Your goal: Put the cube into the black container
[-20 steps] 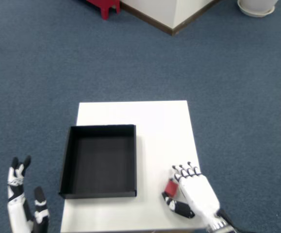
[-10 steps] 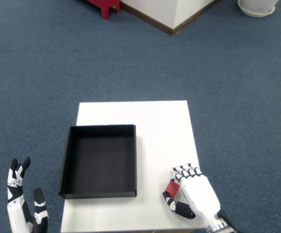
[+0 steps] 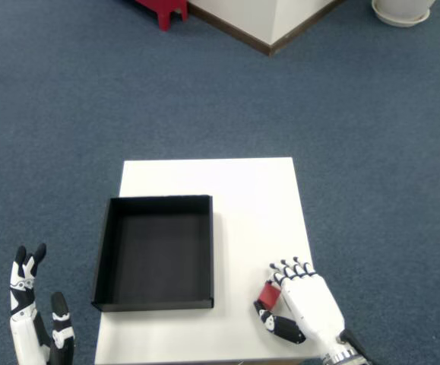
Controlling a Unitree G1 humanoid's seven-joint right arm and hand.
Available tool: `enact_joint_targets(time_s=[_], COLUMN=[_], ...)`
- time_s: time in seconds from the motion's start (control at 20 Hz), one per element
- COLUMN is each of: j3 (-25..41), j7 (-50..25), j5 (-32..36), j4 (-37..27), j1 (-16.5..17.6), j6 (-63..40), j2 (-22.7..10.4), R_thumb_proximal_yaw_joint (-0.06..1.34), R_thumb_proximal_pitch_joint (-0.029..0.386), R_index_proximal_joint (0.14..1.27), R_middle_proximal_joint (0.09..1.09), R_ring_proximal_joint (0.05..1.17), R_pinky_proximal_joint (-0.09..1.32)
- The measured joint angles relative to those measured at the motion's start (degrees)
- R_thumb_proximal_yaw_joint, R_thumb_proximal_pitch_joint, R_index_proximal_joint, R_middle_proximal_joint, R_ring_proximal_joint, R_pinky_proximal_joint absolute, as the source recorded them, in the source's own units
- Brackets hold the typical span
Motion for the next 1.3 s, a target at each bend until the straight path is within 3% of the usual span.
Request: enact_joint_targets(time_s=[0.55,0.85,1.1,1.3], j3=[-0.48,-0.23,1.12,1.7], j7=[-1.81,-8.72,-18.15,-20.17], j5=[0.05,-0.09,-2.68,-4.74], j4=[-0.09,-3.43,-14.17,-27.78], j1=[-0.09,-0.04,0.84,4.24], j6=[-3.39,-6.14,-7.21,-5.48], j2=[-0.92,-2.57,-5.81,-10.93], R_thumb_proximal_yaw_joint=[1.22,1.22,1.22,1.22], R_thumb_proximal_pitch_joint=[0.198,0.192,0.186,0.185], R_index_proximal_joint=[1.01,1.0,1.0,1.0], R_middle_proximal_joint=[0.28,0.26,0.26,0.26], R_ring_proximal_joint=[0.24,0.22,0.21,0.2], R_pinky_proximal_joint=[0.15,0.12,0.11,0.1])
